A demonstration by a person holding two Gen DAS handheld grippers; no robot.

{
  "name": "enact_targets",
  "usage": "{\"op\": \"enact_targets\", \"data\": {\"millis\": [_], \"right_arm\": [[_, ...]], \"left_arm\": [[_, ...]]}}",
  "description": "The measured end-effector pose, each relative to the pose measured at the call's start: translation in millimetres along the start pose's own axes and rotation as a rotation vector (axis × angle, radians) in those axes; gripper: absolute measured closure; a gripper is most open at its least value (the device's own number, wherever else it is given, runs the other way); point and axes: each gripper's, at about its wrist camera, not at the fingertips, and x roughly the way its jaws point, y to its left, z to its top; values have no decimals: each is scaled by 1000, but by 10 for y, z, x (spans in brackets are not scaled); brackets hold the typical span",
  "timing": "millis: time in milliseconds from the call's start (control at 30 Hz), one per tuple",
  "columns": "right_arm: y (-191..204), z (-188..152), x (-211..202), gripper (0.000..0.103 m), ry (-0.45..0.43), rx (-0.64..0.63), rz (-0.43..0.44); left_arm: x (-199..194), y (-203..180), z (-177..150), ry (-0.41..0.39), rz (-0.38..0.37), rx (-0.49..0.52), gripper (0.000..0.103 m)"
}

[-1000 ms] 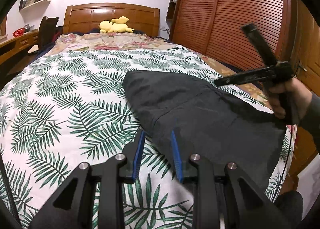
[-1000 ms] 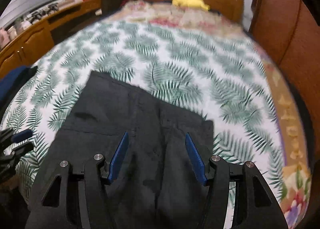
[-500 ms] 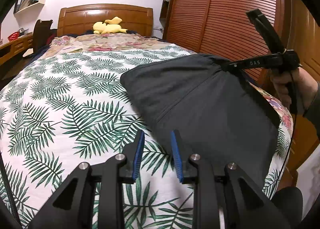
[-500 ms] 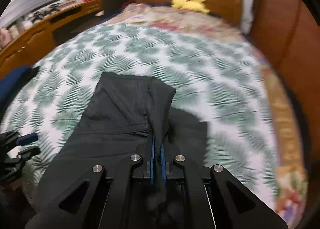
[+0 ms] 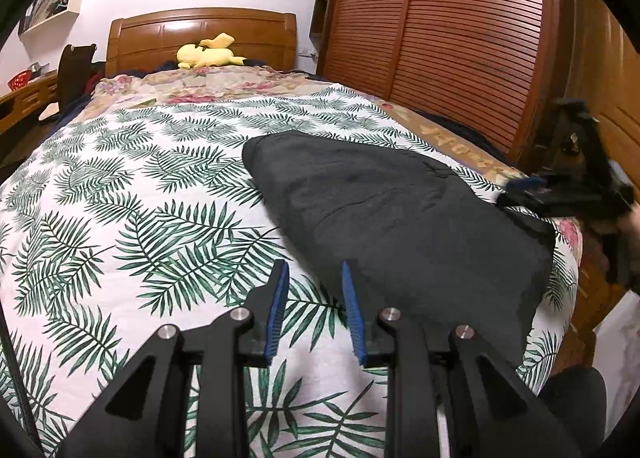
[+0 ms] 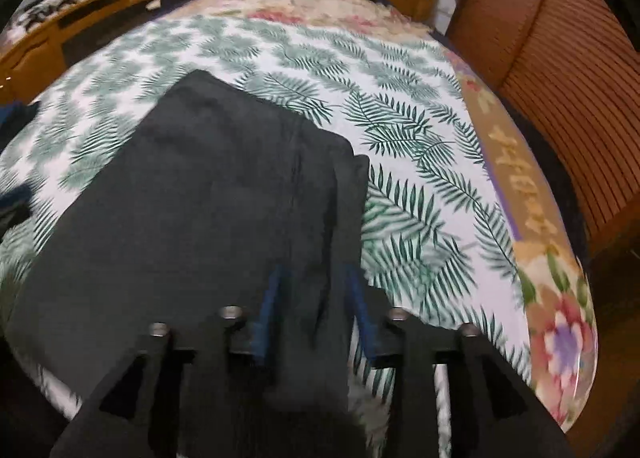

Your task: Fold large clothes

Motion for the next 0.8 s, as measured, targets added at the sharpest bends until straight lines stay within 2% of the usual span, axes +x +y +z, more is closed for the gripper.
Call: {"op": "enact_targets", "data": {"millis": [167,267,567,800], "right_arm": [[-100,-460,-384,43,-51,106,16],[-159,-649,-441,42,-57,168,3],[-157,-967,-210,39,-12,284,70],[-182,-1025,-88,36,-38,354,109]], "left_arm": [[7,-81,0,0,1,17,78],[-3,-132,6,-2,0,26,78],[0,-193,-4,1,0,41,78],[42,-186,11,6,16,44,78]]}}
